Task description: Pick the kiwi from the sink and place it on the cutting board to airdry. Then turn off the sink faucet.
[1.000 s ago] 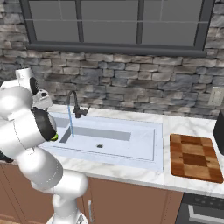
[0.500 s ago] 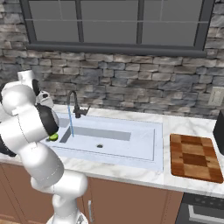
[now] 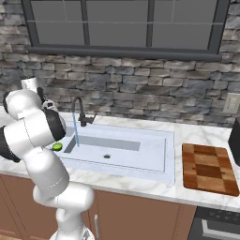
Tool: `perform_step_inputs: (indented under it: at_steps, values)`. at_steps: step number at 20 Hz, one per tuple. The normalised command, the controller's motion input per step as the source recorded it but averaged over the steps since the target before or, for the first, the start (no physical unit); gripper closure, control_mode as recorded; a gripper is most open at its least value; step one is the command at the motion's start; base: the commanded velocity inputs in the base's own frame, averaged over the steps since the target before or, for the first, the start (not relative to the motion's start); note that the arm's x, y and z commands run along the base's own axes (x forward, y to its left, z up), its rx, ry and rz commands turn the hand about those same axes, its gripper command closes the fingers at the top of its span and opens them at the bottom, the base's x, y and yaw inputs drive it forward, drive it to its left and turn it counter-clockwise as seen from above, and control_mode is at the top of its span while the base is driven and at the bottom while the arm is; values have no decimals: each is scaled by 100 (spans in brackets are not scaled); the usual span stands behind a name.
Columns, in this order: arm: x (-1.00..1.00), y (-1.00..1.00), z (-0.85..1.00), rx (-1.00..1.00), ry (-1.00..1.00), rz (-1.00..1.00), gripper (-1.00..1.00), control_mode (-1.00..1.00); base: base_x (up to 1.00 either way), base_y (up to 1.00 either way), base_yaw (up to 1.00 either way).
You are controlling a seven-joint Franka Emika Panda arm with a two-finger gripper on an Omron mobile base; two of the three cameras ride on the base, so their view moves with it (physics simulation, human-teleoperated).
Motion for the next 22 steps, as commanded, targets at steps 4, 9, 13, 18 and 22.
perform_step_inputs:
  at_steps: [4, 9, 13, 18, 22]
  values:
    - [14, 0, -16, 0, 0, 0, -100, -100, 0, 0, 0]
    - [14, 2, -15, 0, 0, 0, -100, -100, 0, 0, 0]
    - [13, 4, -15, 0, 0, 1, -100, -100, 0, 0, 0]
    - [12, 7, -14, -1, 0, 2, -100, -100, 0, 0, 0]
    - [12, 7, -14, -1, 0, 2, -100, -100, 0, 0, 0]
